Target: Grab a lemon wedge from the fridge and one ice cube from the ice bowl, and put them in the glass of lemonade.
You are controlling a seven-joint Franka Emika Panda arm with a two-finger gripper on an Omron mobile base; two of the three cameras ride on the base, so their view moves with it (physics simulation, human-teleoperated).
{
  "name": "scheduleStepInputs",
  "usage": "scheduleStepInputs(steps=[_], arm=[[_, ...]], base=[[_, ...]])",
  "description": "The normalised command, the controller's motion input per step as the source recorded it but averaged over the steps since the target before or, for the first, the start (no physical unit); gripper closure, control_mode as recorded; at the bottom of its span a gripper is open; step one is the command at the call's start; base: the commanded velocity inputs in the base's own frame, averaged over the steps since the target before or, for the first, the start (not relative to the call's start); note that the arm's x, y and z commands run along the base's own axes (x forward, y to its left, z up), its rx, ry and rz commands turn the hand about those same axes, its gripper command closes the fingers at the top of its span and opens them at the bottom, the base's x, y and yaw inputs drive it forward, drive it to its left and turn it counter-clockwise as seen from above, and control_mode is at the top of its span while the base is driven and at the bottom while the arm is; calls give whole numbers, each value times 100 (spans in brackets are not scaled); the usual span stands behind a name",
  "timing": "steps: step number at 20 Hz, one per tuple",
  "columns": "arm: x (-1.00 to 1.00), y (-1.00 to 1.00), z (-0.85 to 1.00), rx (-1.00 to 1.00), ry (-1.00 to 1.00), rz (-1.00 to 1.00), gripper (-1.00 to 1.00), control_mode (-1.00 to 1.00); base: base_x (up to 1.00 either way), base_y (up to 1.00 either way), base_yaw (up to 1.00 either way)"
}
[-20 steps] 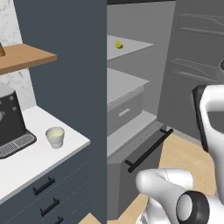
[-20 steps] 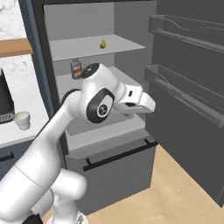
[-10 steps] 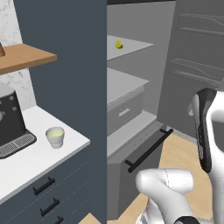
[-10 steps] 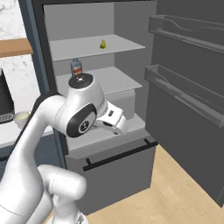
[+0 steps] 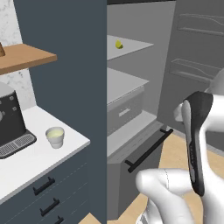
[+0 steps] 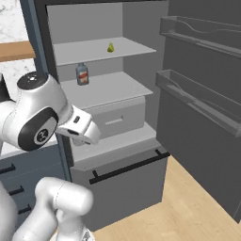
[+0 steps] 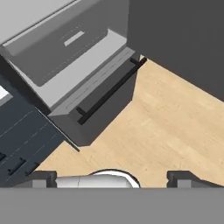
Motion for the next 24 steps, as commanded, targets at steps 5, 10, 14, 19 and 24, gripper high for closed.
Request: scheduleStepInputs(steps=[5,10,14,19,24], arm=[[-3,83,10,-1,1,-1,-100,-100],[-11,36,-3,0,-4,0,-100,-100],[-2,0,0,0,-1,0,-100,-100],[0,-2,0,0,0,0,-100,-100],[0,-29,0,0,-3,5,-100,100]], base=[[0,0,0],[0,0,0],[0,0,0],[0,0,0],[0,-33,11]])
